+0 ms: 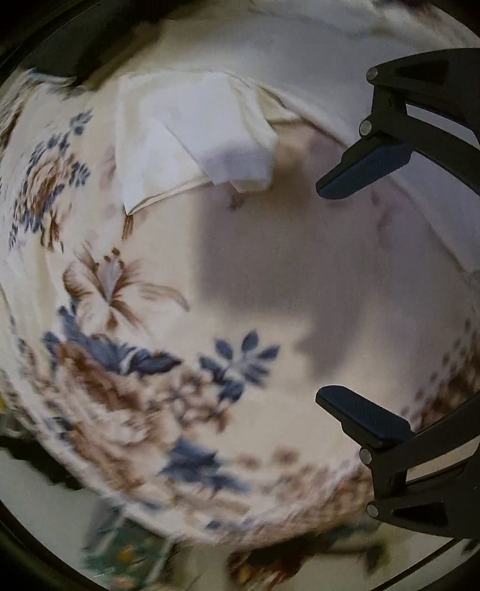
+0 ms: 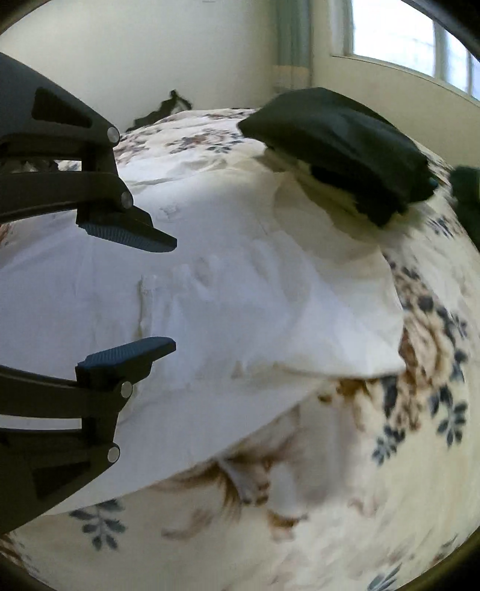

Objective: Fold small clothes

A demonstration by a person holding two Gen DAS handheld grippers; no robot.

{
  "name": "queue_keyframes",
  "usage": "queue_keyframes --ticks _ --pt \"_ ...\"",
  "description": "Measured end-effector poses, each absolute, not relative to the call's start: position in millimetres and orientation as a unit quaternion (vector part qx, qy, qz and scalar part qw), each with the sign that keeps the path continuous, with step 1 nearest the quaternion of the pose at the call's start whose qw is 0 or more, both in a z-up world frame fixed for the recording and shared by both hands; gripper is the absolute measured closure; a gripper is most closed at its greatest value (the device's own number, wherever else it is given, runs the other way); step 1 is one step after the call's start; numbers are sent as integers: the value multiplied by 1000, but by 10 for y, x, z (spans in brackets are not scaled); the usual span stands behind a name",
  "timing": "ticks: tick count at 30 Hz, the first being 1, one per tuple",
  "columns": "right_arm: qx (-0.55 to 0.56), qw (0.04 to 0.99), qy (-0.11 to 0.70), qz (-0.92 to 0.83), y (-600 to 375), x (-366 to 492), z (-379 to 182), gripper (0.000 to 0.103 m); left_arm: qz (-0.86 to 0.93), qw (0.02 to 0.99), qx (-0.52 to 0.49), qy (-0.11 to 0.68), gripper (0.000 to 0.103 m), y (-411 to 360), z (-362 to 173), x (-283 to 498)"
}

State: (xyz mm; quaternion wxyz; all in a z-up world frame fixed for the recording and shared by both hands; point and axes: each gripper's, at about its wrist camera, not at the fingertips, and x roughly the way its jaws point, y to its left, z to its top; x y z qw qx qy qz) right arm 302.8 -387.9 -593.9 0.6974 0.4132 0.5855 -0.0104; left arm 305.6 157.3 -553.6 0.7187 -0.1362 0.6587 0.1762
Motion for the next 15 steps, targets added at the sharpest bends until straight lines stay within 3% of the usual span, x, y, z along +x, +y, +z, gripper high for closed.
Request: queue_keyframes --ticks 3,7,10,11,12,13,14,15 --pt "415 686 597 -22 -3810 3111 -6063 53 131 700 -241 659 0 1692 -5663 3105" --pt "418 680 601 -33 -3677 3098 -6217 53 42 632 -480 607 3 1882 -6051 3101" --pt "422 680 598 -45 -3614 3024 -6269 53 43 616 -540 572 5 1931 -6215 3171" --pt "429 675 598 -50 -3604 2997 -6300 53 47 617 -549 562 12 1942 -6233 3206" --pt "435 673 596 -52 -3581 2986 -6327 53 51 620 -555 552 19 1932 -6234 3250" --pt "443 669 594 -55 -3571 2962 -6354 53 51 625 -557 544 49 1921 -6223 3317" --pt "446 667 593 -58 -3563 2949 -6369 53 49 630 -554 541 92 1881 -6203 3369" --pt "450 666 591 -62 -3568 2918 -6386 53 42 639 -546 540 101 1859 -6171 3464"
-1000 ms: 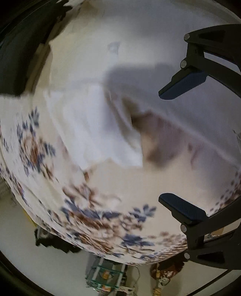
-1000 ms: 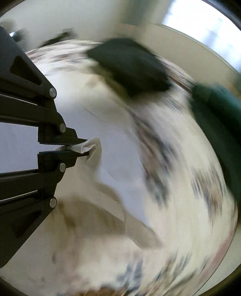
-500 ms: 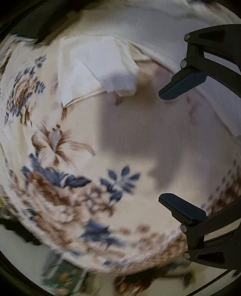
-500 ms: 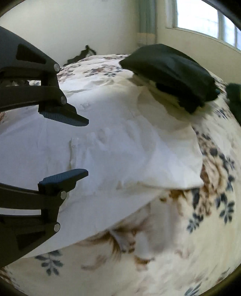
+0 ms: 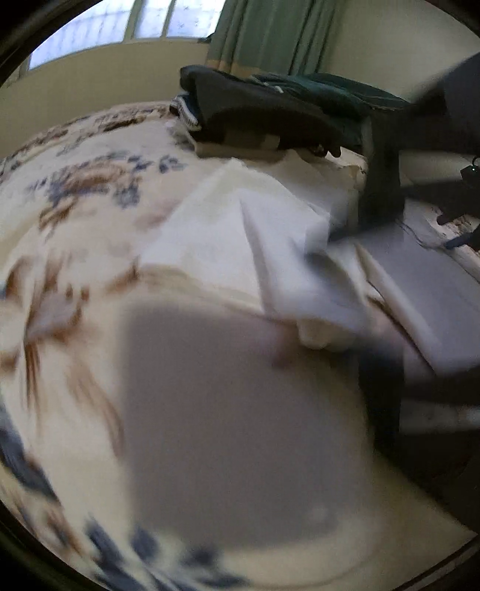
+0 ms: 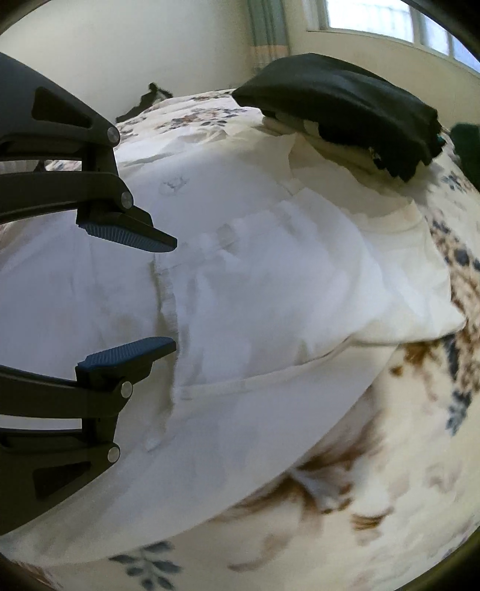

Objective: Fold small clothes

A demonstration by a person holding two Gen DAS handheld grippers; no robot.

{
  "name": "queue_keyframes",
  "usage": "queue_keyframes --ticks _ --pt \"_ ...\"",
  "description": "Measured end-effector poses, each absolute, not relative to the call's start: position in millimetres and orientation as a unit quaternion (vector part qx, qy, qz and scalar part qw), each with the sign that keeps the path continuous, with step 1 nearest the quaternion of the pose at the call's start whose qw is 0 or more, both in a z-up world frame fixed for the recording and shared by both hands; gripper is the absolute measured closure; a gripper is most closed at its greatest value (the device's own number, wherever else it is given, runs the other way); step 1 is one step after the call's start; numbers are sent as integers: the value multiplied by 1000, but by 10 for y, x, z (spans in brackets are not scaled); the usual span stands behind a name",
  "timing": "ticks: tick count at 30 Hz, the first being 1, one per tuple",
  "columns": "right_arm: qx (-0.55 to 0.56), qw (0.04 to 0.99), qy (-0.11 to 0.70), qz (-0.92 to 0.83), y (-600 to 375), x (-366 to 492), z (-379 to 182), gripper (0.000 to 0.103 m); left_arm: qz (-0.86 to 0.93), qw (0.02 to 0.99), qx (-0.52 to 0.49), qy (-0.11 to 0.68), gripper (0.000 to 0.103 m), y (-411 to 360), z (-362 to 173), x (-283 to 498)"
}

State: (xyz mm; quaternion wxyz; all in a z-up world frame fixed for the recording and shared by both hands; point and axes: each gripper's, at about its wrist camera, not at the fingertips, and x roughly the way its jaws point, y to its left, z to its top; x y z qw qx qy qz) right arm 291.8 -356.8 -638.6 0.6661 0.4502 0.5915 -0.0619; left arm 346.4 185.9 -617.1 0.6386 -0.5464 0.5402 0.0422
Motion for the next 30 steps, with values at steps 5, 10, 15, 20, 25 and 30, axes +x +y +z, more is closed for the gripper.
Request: queue_keyframes --ticks 5,10,15,20,25,30 --pt "459 661 589 -73 -3566 2831 -6388 53 33 763 -374 526 101 1590 -5584 3785" --pt "462 663 583 -75 -3639 2698 -6281 53 -88 847 -139 505 101 546 -4980 3962" --pt "469 662 579 -84 -3833 2479 -6110 53 -199 796 -12 572 96 -640 -5287 3749" --pt "460 668 577 -99 -4061 2318 -5913 53 -200 762 72 611 83 -985 -5557 3333" --pt "404 693 592 -83 -4016 2455 -5689 53 -138 771 80 617 33 -525 -5526 3063" --pt "355 710 608 -18 -3612 2993 -5642 53 -17 800 93 592 21 252 -5439 3046"
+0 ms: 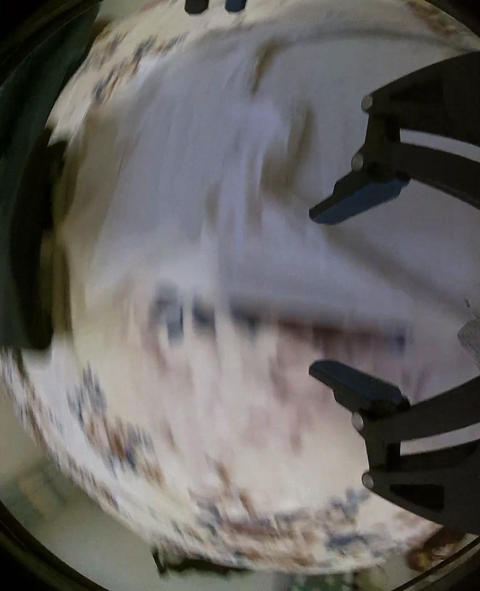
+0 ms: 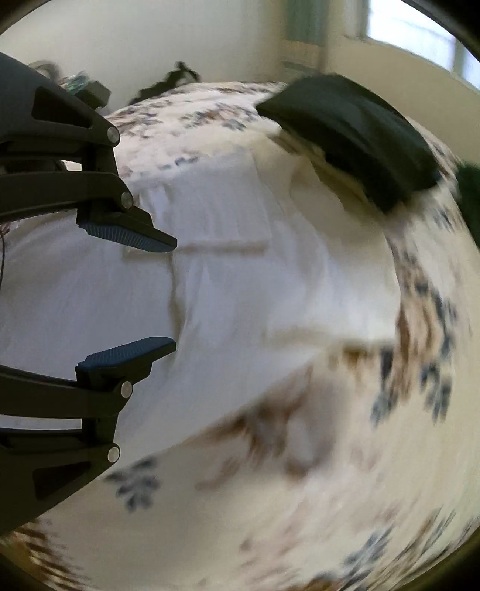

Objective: Fold small clothes

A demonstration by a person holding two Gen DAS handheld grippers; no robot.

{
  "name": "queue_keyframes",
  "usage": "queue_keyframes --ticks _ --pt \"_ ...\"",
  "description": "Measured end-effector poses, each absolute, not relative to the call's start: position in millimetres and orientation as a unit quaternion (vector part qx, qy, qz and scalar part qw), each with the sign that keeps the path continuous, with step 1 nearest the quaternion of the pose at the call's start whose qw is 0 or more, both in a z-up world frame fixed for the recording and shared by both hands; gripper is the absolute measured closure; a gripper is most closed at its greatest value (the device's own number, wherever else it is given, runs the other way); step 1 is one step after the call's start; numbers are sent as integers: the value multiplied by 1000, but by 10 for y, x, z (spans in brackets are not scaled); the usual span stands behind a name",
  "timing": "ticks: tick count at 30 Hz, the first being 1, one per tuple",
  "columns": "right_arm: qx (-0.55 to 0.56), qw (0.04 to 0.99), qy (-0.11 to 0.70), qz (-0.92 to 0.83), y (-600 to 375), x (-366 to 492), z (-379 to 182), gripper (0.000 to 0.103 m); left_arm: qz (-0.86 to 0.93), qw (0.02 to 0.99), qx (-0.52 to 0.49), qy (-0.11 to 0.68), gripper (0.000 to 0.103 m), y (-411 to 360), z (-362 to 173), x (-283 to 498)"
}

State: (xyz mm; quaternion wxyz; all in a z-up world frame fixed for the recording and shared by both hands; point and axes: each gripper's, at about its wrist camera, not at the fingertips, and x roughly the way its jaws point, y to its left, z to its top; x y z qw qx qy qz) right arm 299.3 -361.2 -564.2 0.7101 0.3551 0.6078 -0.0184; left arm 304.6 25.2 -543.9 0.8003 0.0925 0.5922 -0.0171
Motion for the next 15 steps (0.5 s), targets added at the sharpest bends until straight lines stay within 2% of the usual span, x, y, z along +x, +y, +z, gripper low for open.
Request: queue_keyframes --ticks 1,7,9,10,12,15 --pt "353 707 613 -11 -3539 3102 -5676 53 -2 802 90 590 17 354 -5447 3061" --pt "337 680 651 1 -3150 3736 -6164 53 55 794 73 601 13 759 -5605 3199" --pt "281 668 689 -6 -3005 3875 -6376 53 55 795 67 600 13 753 -5614 3235" --pt "246 663 707 -16 -2954 3903 -6439 57 53 796 67 599 13 755 -5606 3233" --pt "217 662 717 -16 -2920 3896 -6413 58 47 800 70 595 13 717 -5571 3229" --pt "235 668 706 -18 -3104 3722 -6094 58 27 808 68 585 13 612 -5445 3221"
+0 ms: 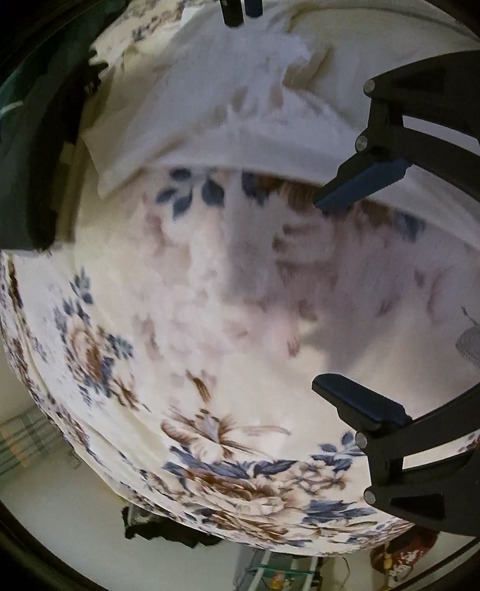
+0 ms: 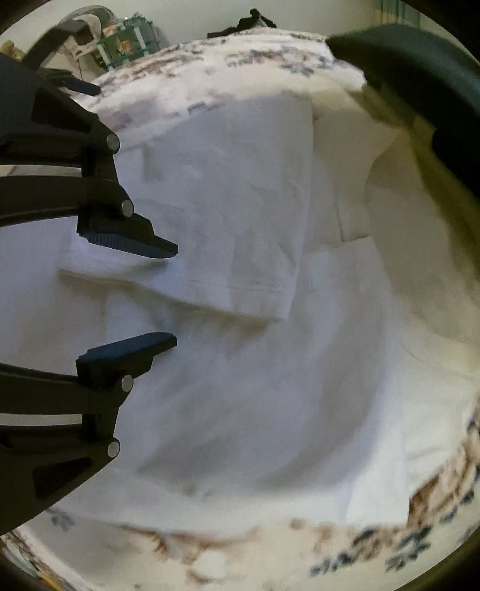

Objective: Fold small clothes

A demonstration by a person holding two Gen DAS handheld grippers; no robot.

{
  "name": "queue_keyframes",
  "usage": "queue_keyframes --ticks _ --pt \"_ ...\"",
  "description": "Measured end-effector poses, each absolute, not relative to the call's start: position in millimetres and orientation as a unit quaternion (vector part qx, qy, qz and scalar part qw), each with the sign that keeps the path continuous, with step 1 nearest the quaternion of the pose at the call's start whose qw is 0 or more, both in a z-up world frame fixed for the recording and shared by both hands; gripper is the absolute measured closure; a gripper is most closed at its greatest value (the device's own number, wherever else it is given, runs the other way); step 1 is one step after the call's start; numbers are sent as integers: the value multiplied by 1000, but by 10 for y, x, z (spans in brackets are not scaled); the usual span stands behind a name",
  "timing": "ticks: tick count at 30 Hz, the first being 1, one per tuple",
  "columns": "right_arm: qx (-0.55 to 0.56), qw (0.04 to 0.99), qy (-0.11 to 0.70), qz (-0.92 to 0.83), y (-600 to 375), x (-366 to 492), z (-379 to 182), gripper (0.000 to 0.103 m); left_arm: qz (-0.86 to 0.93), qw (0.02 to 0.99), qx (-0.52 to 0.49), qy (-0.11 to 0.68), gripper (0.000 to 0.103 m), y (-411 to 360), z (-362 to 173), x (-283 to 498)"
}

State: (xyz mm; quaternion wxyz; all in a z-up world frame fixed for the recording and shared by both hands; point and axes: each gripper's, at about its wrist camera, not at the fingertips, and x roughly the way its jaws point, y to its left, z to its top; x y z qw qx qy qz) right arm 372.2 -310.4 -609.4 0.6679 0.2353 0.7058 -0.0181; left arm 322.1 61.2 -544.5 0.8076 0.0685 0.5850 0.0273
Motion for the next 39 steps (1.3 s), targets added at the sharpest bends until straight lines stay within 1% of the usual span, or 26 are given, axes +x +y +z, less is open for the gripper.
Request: queue_keyframes --ticks 3,5,6,9,13,16,19,21,22,24,25,26,27,28,29,30,33,39 --pt "279 665 692 -28 -3463 3390 -5663 58 12 813 66 579 13 507 -5314 3109" --pt "294 665 685 -37 -3738 3132 -5386 52 7 808 68 585 13 394 -5237 3012" --pt "292 667 684 -46 -3925 2943 -5243 48 5 805 63 590 13 335 -5197 2947" --pt "273 665 691 -69 -4352 2568 -5073 48 -17 792 45 609 13 41 -5110 2646" --pt "262 647 712 -76 -4924 2115 -5090 48 -51 766 49 639 13 -551 -5131 2116" --pt "237 640 729 -50 -5369 1922 -5230 48 -68 733 22 676 13 -1078 -5189 1590" --pt "224 637 737 -28 -5743 1925 -5397 48 -82 685 -61 721 13 -1547 -5312 1061" --pt "220 637 738 -10 -5947 1971 -5468 48 -96 660 -107 737 13 -1848 -5406 774" --pt "218 639 737 0 -6059 2001 -5481 48 -100 651 -122 742 15 -2004 -5457 651" --pt "213 643 735 12 -6216 2068 -5511 48 -105 636 -149 750 25 -2249 -5557 482" --pt "212 642 737 15 -6273 2110 -5533 48 -103 629 -163 753 37 -2353 -5619 413" --pt "213 640 738 21 -6317 2147 -5565 48 -101 624 -169 757 47 -2426 -5671 372" --pt "211 637 741 26 -6375 2177 -5612 48 -97 621 -171 759 55 -2511 -5728 339" --pt "209 635 743 29 -6365 2231 -5636 48 -90 624 -165 758 76 -2588 -5787 315" --pt "206 634 744 34 -6376 2263 -5668 48 -81 628 -153 759 94 -2646 -5842 283" --pt "201 634 746 38 -6381 2307 -5705 48 -72 633 -147 757 100 -2688 -5880 268" --pt "188 634 748 47 -6329 2466 -5779 48 -49 680 -166 713 102 -2680 -5687 190" --pt "175 646 739 75 -6171 2977 -5748 48 -15 712 -199 673 103 -2403 -5217 28"
